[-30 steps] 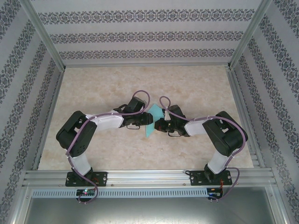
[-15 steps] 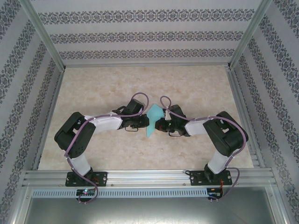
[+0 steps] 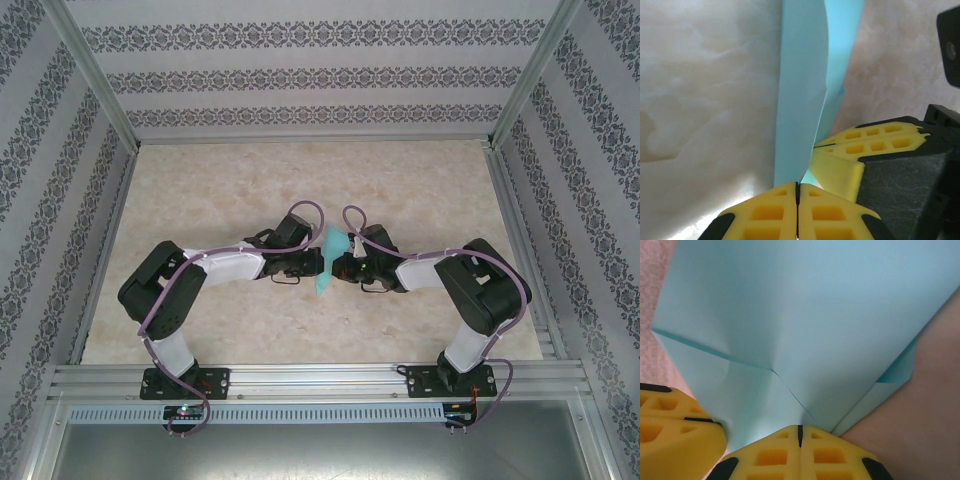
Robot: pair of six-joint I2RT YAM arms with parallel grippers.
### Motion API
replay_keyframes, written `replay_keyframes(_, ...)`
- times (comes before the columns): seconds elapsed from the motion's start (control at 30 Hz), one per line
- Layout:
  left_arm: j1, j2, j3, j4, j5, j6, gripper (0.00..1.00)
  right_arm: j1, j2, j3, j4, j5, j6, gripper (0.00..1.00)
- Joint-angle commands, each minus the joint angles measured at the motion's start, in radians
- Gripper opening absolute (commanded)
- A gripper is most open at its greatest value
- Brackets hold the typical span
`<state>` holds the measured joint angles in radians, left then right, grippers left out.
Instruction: Fold a paper plane with a square sheet of paper (pick it up from the middle)
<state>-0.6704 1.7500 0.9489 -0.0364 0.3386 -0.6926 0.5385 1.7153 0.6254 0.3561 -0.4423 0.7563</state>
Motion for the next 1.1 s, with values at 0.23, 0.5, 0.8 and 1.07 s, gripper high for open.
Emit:
replay_keyframes(0.23, -0.036, 0.058, 0.039, 0.063, 0.047, -0.023, 0.06, -0.01, -0.008, -0.027, -0.013, 0.009, -0.011, 0.0)
replay_keyframes(0.5, -0.038, 0.078, 0.02, 0.075, 0.064, -0.012, 0.05, -0.018, -0.016, -0.038, -0.004, 0.004, -0.009, 0.0)
replay_keyframes(0.8, -0.038, 0.105, 0.01, 0.082, 0.052, 0.003, 0.06, -0.024, -0.037, -0.053, 0.043, -0.03, 0.01, 0.0)
replay_keyframes(1.07, -0.038, 0.1, 0.013, 0.072, 0.047, 0.022, 0.06, -0.044, -0.053, -0.071, 0.114, -0.071, 0.069, 0.0)
